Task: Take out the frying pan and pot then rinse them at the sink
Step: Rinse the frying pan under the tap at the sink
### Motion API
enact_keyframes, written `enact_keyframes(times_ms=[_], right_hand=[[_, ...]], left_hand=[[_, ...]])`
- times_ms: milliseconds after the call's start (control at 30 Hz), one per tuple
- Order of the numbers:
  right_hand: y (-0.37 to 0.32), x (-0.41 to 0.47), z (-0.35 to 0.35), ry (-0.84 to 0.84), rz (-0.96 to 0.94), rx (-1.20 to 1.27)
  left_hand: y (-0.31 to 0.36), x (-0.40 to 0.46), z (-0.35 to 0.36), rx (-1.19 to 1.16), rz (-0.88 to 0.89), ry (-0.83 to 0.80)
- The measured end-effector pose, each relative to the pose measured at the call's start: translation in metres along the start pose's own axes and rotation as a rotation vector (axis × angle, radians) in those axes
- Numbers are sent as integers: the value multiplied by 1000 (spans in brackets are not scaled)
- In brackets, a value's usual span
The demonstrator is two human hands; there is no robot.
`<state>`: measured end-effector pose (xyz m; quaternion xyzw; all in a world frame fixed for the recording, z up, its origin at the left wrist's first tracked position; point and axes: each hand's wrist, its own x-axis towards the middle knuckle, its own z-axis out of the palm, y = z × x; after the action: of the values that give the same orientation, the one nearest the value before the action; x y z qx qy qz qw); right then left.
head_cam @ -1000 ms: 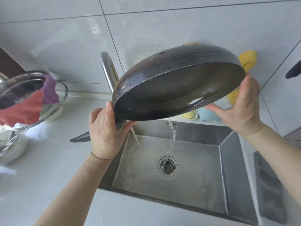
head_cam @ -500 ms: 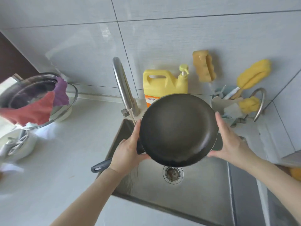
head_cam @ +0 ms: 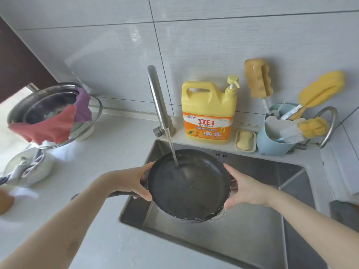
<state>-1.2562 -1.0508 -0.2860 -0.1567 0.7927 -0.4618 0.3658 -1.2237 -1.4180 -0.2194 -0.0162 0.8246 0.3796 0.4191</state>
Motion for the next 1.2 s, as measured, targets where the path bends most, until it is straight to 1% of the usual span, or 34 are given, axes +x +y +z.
enact_keyframes(times_ms=[67, 167, 233, 333, 400, 467, 533, 567, 667, 733, 767, 833, 933, 1000, 1067, 1133, 1200], right_hand=[[1, 4, 15, -15, -14, 79], [8, 10, 46, 34, -64, 144], [8, 11, 65, 133, -119, 175], [4, 11, 78, 295, -160, 196], [2, 11, 68, 382, -175, 126], [-4, 9, 43, 430, -192, -8], [-17, 3, 12, 384, -216, -121], [-24, -1, -4, 343, -219, -185], [-43, -14, -46, 229, -156, -370], [-52, -20, -66, 168, -92, -423], [-54, -23, -72, 132, -72, -415], [-53, -28, -76, 46, -42, -344], [-35, -30, -57, -25, -40, -147], [-16, -29, -33, 24, -37, -92], [4, -24, -5, 107, -33, 0], [17, -19, 21, 177, -43, 85], [29, -12, 41, 225, -46, 113]], left_hand=[[4, -8, -13, 114, -76, -15], [12, -19, -25, 242, -132, 69], [19, -27, -26, 385, -101, 188], [30, -34, -17, 624, -35, 415], [32, -32, -9, 644, 8, 536], [28, -26, -3, 552, 26, 582], [23, -18, 4, 384, 63, 569], [21, -13, 8, 274, 108, 546], [14, 2, 25, -73, 285, 374], [14, 8, 33, -187, 309, 228], [17, 7, 34, -196, 293, 163], [21, 6, 33, -140, 240, 65], [22, 2, 23, -24, 122, 17], [21, -2, 16, 29, 74, 51], [24, -7, 11, 49, 74, 95], [27, -10, 7, 173, 72, 149], [30, -12, 7, 290, 41, 221]])
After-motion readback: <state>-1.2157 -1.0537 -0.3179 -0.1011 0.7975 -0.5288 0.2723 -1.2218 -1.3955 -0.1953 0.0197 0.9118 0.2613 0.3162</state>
